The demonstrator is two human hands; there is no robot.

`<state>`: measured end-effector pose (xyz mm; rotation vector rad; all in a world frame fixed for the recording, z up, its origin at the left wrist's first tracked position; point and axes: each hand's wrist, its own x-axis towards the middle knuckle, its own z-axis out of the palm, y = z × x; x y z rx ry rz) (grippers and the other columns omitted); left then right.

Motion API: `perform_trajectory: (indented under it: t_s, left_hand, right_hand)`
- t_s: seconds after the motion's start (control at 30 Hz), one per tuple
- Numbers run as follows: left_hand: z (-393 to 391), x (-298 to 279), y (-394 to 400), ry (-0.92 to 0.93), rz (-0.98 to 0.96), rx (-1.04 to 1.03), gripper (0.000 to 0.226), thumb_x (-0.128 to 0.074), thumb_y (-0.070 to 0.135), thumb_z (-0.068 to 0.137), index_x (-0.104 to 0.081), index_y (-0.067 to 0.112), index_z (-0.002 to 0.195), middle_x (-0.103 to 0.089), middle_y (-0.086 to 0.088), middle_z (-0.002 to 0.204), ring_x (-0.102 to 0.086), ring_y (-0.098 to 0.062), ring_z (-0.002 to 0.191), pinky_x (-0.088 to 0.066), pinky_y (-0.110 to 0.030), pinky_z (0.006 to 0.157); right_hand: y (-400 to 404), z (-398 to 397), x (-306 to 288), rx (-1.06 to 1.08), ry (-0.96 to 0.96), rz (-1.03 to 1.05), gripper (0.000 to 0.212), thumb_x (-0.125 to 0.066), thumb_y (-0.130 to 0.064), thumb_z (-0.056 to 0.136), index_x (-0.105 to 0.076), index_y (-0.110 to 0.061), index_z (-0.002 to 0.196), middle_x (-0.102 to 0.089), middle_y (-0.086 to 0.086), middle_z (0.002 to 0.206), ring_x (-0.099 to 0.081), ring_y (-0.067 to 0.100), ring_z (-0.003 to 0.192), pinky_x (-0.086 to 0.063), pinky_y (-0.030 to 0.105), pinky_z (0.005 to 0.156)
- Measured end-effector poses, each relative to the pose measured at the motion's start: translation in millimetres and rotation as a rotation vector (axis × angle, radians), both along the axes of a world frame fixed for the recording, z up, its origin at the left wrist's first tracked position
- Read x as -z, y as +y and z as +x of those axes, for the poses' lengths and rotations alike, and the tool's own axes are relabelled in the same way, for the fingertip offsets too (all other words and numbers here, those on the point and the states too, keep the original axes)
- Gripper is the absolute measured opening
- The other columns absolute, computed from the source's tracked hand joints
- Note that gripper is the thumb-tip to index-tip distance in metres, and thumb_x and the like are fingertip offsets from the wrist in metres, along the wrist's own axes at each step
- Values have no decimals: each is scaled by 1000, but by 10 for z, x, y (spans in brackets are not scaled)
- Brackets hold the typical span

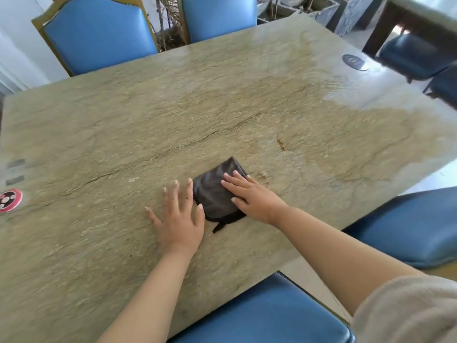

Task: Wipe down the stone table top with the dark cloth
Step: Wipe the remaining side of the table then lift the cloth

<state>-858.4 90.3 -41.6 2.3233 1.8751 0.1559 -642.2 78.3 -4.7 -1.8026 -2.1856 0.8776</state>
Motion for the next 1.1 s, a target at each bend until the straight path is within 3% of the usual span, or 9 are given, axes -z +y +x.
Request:
perform_trajectory:
  t_s: [0.17,0.3,0.37,0.5,0.6,0.73,0.9,1.0,1.1]
  left_hand:
    - [84,2,-33,23,96,250,59,-23,46,97,-29,23,151,-20,-6,161,-13,-25,149,-8,-52,121]
    - [242,-50,47,-46,159,288,60,-30,44,95,-45,11,143,-31,-15,156,-24,-28,147,-10,-46,122]
    - [546,-122,86,2,93,253,71,-22,53,94,-41,9,146,-32,-23,153,-28,-35,144,-14,-49,121]
    - [1232,-90,215,167,-103,53,100,1,76,80,0,9,154,2,-32,157,4,-44,146,5,-52,117]
    - [1468,-17,645,162,-71,4,90,-11,73,86,0,15,155,4,-28,159,6,-42,147,6,-55,116]
    - [1823,-32,1436,191,-129,55,69,-24,53,96,2,29,155,11,-13,162,11,-31,149,6,-51,119]
    - [2359,-36,1589,95,-125,408,59,-19,37,96,-3,41,152,10,2,163,9,-18,150,7,-42,120]
    - [2210,-70,1225,-20,-133,655,66,-15,37,86,-17,42,151,-1,10,163,2,-12,150,5,-37,121]
    - [1794,-93,926,-176,-200,829,65,-28,30,85,-32,37,148,-13,14,161,-6,-7,149,-2,-35,121]
  right_hand:
    - [-125,643,-49,386,21,104,46,-35,-16,102,-35,-25,147,-14,-6,160,6,9,147,7,27,118]
    - [-117,1206,72,631,-153,92,44,-36,-20,100,-42,-30,142,-8,4,161,11,18,148,8,37,119]
    - [-104,1439,151,713,-204,91,43,-35,-25,100,-41,-33,142,-7,7,161,11,20,148,10,39,119]
    - [27,1765,255,820,-220,96,51,-32,-38,100,-28,-21,149,-10,5,161,6,19,148,6,42,120]
    - [72,1830,343,817,-265,101,54,-29,-42,100,-23,-24,151,-6,3,162,6,19,148,7,41,120]
    - [79,1818,411,814,-330,115,56,-23,-44,100,-17,-24,152,-1,2,162,10,18,148,9,40,119]
    - [99,1853,439,806,-332,117,56,-23,-45,100,-17,-25,152,0,2,162,11,18,148,10,40,119]
    - [95,1856,443,802,-314,136,56,-25,-46,100,-20,-24,151,-3,3,162,9,18,148,8,41,119]
    - [80,1862,453,802,-302,143,57,-26,-47,99,-21,-24,151,-2,3,162,11,17,148,8,41,119]
